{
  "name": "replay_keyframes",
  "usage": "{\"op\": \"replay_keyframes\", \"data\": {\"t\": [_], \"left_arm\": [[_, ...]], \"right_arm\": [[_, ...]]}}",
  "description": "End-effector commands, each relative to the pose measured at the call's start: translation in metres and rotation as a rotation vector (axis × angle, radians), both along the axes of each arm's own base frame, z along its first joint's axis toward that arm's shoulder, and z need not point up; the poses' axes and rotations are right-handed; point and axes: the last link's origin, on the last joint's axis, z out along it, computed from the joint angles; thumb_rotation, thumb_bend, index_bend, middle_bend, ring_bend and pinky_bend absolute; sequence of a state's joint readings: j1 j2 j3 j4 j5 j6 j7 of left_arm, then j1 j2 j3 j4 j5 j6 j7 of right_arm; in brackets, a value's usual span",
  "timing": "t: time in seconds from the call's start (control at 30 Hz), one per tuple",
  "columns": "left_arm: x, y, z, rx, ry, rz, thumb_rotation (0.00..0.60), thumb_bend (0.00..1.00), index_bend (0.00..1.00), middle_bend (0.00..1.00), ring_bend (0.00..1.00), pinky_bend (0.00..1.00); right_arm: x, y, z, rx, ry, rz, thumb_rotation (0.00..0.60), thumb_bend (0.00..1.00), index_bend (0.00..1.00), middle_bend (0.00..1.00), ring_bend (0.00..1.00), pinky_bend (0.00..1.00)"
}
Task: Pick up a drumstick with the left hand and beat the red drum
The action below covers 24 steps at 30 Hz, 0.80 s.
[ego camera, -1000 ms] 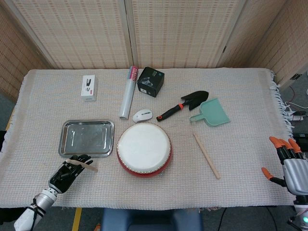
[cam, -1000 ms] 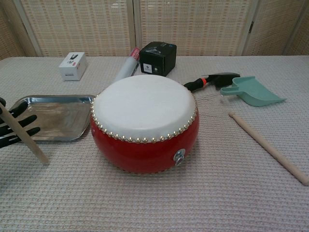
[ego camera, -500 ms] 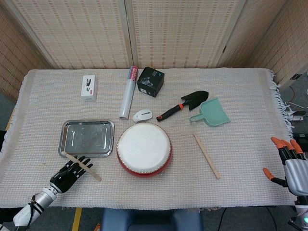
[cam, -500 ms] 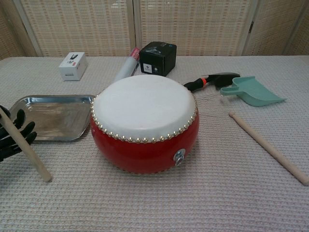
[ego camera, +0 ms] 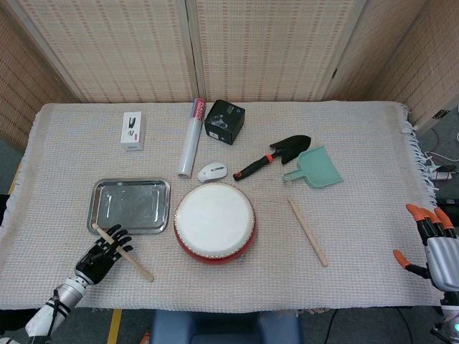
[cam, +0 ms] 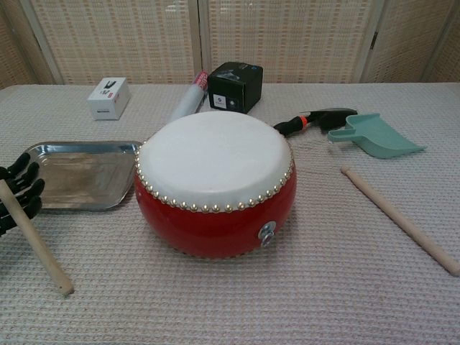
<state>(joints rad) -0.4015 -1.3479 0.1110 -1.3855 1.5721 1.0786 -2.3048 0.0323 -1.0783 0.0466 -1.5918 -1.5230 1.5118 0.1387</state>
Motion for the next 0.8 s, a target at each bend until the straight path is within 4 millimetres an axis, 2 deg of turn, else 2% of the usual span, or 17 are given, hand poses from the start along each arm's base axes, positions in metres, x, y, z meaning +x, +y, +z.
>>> {"op": "replay_keyframes", "data": {"t": [0.03,0.47,0.8], "left_arm": [[0.005,-0.002,-0.002,0.025,0.048,-0.026,0.600,0.40,0.40,0.47,0.42,0.51],[0.026,-0.013,0.000,0.096,0.228,-0.205,0.600,0.41,0.48,0.54,0.47,0.53],[0.038,-0.026,-0.009,0.145,0.395,-0.354,0.600,0.41,0.61,0.62,0.56,0.56]], "right_arm": [[0.000,0.000,0.000,0.000,0.001,0.000,0.600,0.24,0.07,0.10,0.00,0.05],[0.002,-0.002,0.000,0.000,0.002,0.010,0.600,0.24,0.08,0.10,0.00,0.05],[0.005,-0.001,0.003,-0.013,0.002,0.024,0.600,0.24,0.08,0.10,0.00,0.05]]}}
